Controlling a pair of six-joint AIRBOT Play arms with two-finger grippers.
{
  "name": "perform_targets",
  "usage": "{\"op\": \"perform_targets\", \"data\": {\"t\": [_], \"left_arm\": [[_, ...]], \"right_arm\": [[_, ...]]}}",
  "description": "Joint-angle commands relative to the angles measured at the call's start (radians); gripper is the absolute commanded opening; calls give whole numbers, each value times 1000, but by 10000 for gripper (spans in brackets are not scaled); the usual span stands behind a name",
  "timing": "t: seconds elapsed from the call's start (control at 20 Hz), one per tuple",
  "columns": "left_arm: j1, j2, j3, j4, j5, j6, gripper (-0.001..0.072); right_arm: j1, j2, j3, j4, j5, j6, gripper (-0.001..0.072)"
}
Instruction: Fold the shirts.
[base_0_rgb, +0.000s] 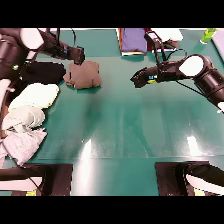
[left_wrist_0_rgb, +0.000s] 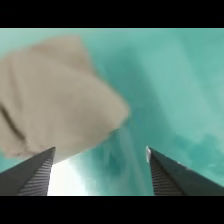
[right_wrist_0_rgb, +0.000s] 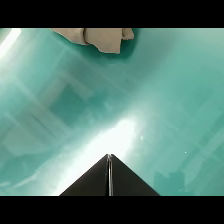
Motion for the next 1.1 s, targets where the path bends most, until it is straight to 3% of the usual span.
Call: {"op": "perform_targets", "data": {"t": [0.0, 0.25, 0.45, 0.5, 0.55, 0.6, 0.8, 1.05], "left_arm": [[75, -156, 0, 30, 8, -36, 671], [117, -378, 0, -24, 53, -35, 671], [117, -418, 0, -44, 103, -38, 669], [117, -415, 3, -44, 107, -38, 547], [117, -415, 10, -43, 100, -37, 251], [117, -415, 25, -41, 87, -31, 40], [117, -343, 189, -27, 6, -3, 27], [98, 6, 322, -27, 2, 76, 25]], "right_arm": [[1, 0, 1, 5, 0, 0, 18], [2, 0, 1, 11, 1, 1, 18], [1, 0, 1, 32, 0, 0, 18], [1, 0, 1, 31, 0, 0, 18], [1, 0, 1, 32, 0, 1, 18], [3, 0, 2, 32, 0, 1, 18], [-11, 20, 19, 82, 37, 15, 18], [-121, 107, 221, 73, 109, 84, 18]]}}
